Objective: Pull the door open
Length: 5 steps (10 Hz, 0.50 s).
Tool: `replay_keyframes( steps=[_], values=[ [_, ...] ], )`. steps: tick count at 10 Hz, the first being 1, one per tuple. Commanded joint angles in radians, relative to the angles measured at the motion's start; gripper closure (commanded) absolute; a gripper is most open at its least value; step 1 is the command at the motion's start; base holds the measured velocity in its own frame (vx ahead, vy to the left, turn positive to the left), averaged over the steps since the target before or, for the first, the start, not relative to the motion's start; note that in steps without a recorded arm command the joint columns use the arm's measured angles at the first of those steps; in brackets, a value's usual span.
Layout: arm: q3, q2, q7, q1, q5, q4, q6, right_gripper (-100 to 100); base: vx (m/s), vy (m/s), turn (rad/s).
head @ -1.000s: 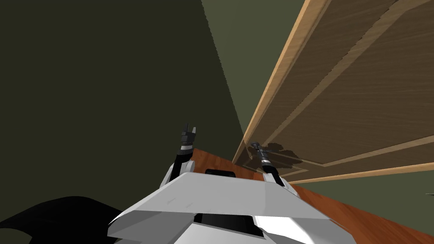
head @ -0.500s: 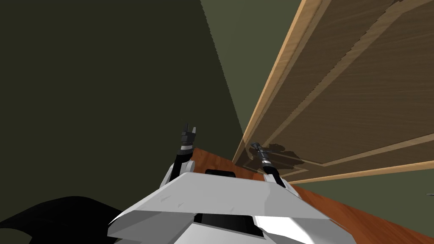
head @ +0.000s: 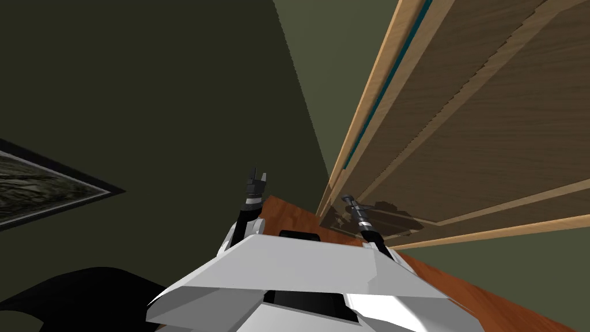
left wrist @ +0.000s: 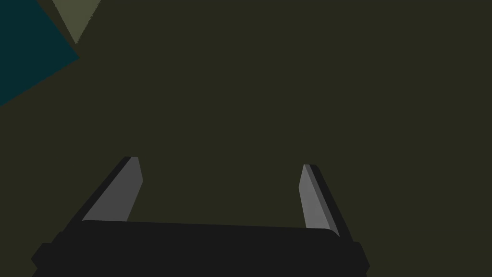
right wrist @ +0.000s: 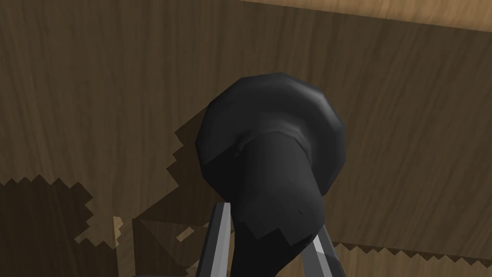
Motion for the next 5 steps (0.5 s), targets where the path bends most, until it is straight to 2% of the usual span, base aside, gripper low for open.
replay_keyframes(
  steps=[1,3,4,5],
  values=[
    [0.011,-0.018,-0.020,0.016,0.004,-0.002,-0.021,100,-0.219,-0.072,0.143],
    [0.027,-0.037,-0.044,0.034,0.010,-0.006,-0.042,100,-0.217,-0.043,0.127],
    [0.025,-0.028,-0.036,0.027,0.008,-0.005,-0.033,100,-0.113,-0.016,0.035],
    [0.037,-0.042,-0.056,0.050,0.013,-0.005,-0.061,100,-0.169,-0.038,0.186]
  ],
)
